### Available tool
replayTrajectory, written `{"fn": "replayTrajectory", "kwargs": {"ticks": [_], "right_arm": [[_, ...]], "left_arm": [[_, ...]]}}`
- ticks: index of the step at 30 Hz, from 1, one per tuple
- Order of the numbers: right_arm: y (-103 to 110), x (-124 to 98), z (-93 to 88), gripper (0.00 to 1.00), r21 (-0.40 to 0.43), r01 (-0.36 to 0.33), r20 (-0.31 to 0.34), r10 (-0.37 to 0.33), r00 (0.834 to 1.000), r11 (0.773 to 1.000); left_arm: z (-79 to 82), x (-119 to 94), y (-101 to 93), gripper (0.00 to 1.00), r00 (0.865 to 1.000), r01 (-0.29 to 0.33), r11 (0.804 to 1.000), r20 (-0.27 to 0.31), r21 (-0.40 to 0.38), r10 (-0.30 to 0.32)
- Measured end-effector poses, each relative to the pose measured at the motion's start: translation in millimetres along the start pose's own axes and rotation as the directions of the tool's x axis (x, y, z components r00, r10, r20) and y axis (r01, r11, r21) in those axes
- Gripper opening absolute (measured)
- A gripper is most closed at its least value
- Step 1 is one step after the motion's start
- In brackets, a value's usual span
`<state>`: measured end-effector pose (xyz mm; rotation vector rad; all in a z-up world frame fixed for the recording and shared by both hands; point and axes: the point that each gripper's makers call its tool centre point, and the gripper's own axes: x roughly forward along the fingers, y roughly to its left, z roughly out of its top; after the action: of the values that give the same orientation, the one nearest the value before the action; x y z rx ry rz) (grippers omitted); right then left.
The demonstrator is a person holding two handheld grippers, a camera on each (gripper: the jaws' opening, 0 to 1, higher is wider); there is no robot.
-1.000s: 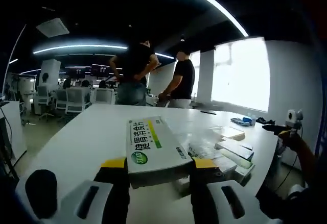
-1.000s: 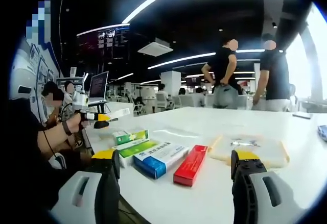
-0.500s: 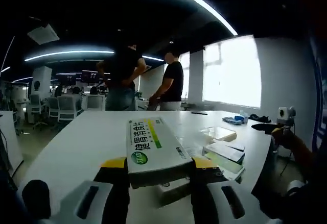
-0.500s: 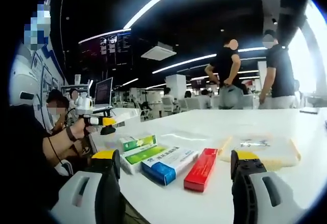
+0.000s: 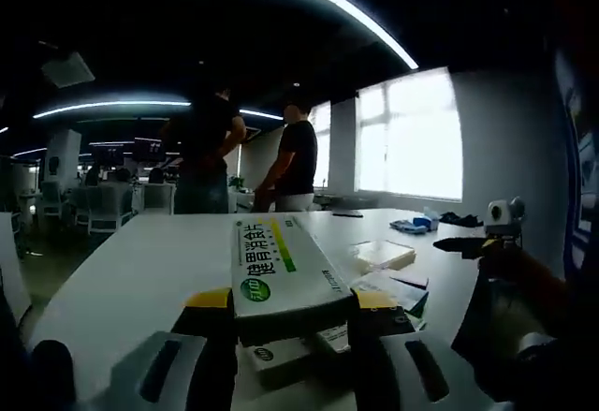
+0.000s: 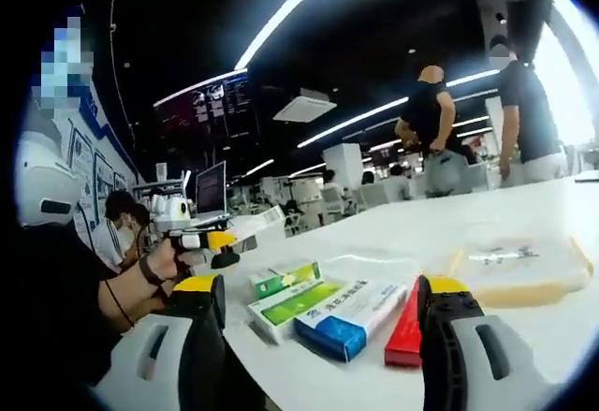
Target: Arrange the small medicine boxes into an aligned row inside the storage area until every box is upright, visible, and separated from the surrounding clutter.
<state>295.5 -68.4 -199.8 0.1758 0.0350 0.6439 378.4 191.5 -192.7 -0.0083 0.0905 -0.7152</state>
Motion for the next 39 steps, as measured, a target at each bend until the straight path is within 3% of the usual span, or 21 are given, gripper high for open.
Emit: {"fn": "replayTrajectory", "kwargs": {"ticks": [5, 11, 15, 20, 26, 36, 39], "right_arm": [[-2.5, 15.7, 6.1, 0.79, 0.044, -0.002, 0.008, 0.001, 1.000, 0.999], [-0.3, 28.8, 17.0, 0.68, 0.164, -0.033, 0.046, 0.026, 0.999, 0.986], [3.4, 39.3, 25.2, 0.67, 0.285, -0.079, 0.096, 0.054, 0.994, 0.955], [3.7, 54.2, 28.0, 0.64, 0.340, -0.098, 0.102, 0.067, 0.993, 0.935], [15.8, 72.9, 31.6, 0.62, 0.423, -0.149, 0.124, 0.106, 0.987, 0.894], [51.2, 105.9, 29.0, 0.49, 0.517, -0.227, 0.088, 0.213, 0.973, 0.825], [50.5, 112.2, 31.1, 0.52, 0.540, -0.222, 0.109, 0.194, 0.975, 0.812]], "left_arm": [[5.1, 5.5, -12.7, 0.44, 1.000, 0.029, 1.000, 0.009, 0.012, -0.029], [10.0, 9.2, -25.6, 0.45, 0.998, 0.063, 0.998, 0.019, 0.024, -0.064], [12.8, 12.2, -35.7, 0.45, 0.996, 0.086, 0.995, 0.023, 0.042, -0.088], [14.8, 17.0, -46.8, 0.45, 0.994, 0.106, 0.992, 0.029, 0.063, -0.108], [18.2, 22.1, -59.5, 0.45, 0.991, 0.129, 0.988, 0.029, 0.083, -0.131], [28.2, 29.6, -80.8, 0.45, 0.987, 0.155, 0.978, 0.023, 0.143, -0.160], [29.8, 30.4, -86.8, 0.45, 0.986, 0.161, 0.971, 0.019, 0.179, -0.167]]}}
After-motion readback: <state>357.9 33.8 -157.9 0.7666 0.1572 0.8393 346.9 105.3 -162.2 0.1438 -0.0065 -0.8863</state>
